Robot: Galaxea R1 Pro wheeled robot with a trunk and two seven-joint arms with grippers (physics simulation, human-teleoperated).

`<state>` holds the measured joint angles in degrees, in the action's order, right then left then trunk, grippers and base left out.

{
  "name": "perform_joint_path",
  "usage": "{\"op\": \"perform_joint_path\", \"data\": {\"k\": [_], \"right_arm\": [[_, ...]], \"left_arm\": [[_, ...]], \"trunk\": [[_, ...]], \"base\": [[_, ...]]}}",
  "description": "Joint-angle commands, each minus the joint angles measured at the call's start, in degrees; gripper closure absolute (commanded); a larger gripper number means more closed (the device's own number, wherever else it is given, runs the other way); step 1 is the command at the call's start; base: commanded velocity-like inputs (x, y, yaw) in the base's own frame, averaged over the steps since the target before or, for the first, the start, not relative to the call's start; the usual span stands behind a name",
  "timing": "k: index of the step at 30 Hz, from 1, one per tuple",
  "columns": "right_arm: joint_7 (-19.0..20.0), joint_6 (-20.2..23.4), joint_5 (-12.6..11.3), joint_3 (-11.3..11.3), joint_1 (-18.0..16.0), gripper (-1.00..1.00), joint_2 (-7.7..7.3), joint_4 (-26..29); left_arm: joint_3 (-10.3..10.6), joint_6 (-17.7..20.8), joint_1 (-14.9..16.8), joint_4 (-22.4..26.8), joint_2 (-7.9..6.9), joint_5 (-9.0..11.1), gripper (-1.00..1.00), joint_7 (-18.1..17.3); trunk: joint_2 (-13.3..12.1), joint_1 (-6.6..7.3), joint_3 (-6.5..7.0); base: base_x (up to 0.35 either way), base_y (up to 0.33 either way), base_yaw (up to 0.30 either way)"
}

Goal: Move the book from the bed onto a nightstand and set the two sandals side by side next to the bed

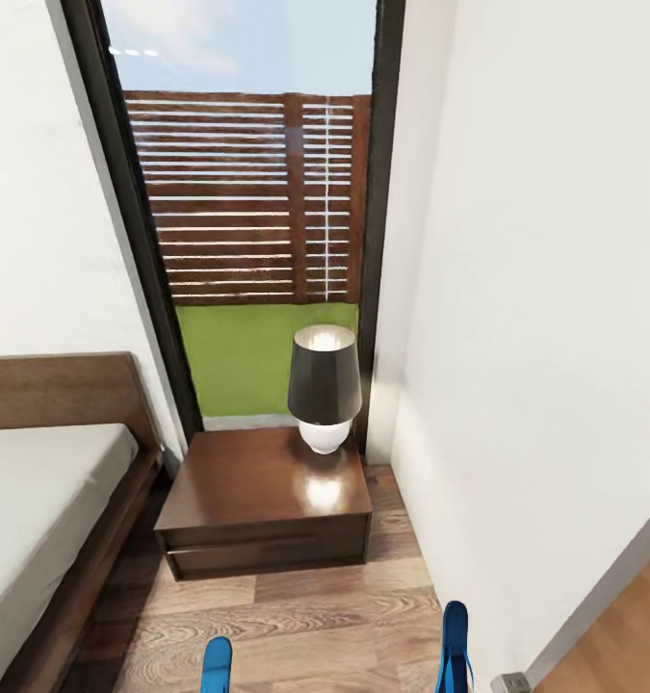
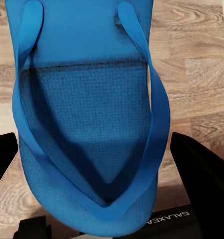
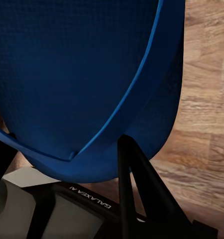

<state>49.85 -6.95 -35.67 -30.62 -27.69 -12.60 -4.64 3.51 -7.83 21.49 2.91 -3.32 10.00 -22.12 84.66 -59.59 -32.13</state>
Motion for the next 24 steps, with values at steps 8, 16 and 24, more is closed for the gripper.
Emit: {"op": "perform_joint_path", "data": {"k": [8,16,24], "right_arm": [[0.2,-0.4,-0.4,-0.4,-0.1,1.00,0.04,-0.2],[0.2,-0.4,-0.4,-0.4,-0.1,1.00,0.04,-0.2],[0.2,-0.4,-0.4,-0.4,-0.1,1.00,0.04,-0.2]], "left_arm": [[0.4,-0.2,0.0,-0.1,-0.02,0.5,1.00,-0.2],[0.4,-0.2,0.0,-0.1,-0.02,0.5,1.00,-0.2],[0.4,-0.2,0.0,-0.1,-0.02,0.5,1.00,-0.2]], "trunk": [[0.0,-0.02,-0.06],[0.0,-0.02,-0.06],[0.0,-0.02,-0.06]], "base": [[0.139,0.000,0.139],[0.005,0.000,0.248],[0.000,0.000,0.251]]}}
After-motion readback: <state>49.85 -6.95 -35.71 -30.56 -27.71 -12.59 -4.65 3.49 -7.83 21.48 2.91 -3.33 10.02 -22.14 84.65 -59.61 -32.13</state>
